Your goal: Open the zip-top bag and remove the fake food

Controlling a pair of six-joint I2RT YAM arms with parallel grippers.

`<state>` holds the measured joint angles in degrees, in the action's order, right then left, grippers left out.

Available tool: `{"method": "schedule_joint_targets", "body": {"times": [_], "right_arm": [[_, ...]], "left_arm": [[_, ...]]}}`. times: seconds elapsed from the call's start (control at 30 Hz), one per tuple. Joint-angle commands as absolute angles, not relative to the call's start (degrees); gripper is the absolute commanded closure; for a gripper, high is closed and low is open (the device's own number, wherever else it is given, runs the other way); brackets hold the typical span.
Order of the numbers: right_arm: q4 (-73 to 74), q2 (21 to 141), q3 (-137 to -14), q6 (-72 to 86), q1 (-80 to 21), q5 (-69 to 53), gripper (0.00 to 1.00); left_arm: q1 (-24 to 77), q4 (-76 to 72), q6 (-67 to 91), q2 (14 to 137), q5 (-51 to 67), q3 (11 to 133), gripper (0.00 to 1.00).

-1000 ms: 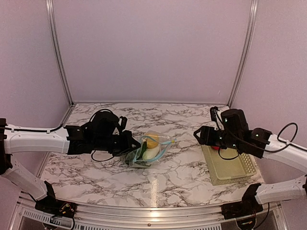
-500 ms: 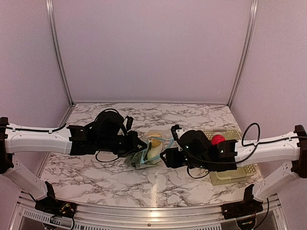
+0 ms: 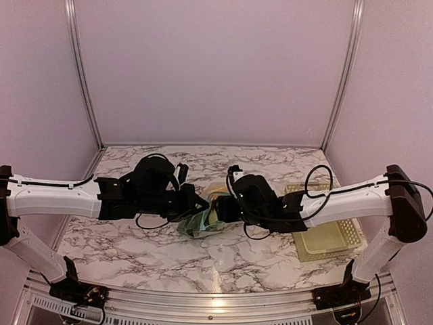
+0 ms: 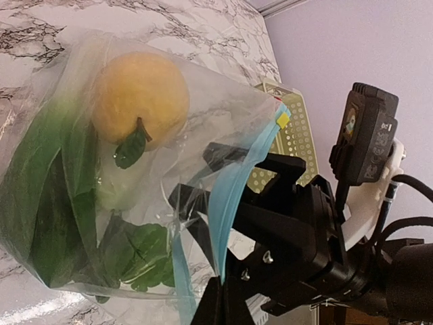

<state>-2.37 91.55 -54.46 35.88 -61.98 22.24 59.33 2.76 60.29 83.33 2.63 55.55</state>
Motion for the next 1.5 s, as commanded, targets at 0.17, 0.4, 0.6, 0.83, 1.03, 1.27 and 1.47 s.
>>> {"method": "schedule_joint_targets", "body": {"times": [0.17,0.4,0.6,0.83,1.03,1.27,1.47], "right_arm": [[-10.7,94.9,-55.2,32.0,-60.5,25.0,0.32],[-12.9,94.8,-53.5,29.1,-59.8,25.1,0.31],[-14.3,95.2,-52.0,26.6,-58.9,23.5,0.31],[-15.6,95.9,-51.4,25.1,-57.6,19.0,0.29],[-16.1,96.9,-51.7,23.1,-57.5,18.5,0.26],[-14.9,99.7,-54.8,20.5,-56.9,18.5,0.25],[-14.8,102.0,-56.5,19.2,-56.1,19.1,0.22]], "left_arm": [[60.6,-1.0,61.7,80.4,3.3,55.8,1.00],[60.6,4.8,57.8,77.5,-2.6,55.3,0.57],[56.1,8.5,53.7,78.6,-5.5,57.1,0.46],[44.9,2.9,47.6,95.6,6.9,64.6,0.66],[42.0,0.6,44.5,107.9,12.6,73.5,0.74],[41.4,-1.8,43.3,115.7,18.9,78.5,0.74],[41.4,-2.9,42.2,118.9,23.0,80.0,0.74]]}}
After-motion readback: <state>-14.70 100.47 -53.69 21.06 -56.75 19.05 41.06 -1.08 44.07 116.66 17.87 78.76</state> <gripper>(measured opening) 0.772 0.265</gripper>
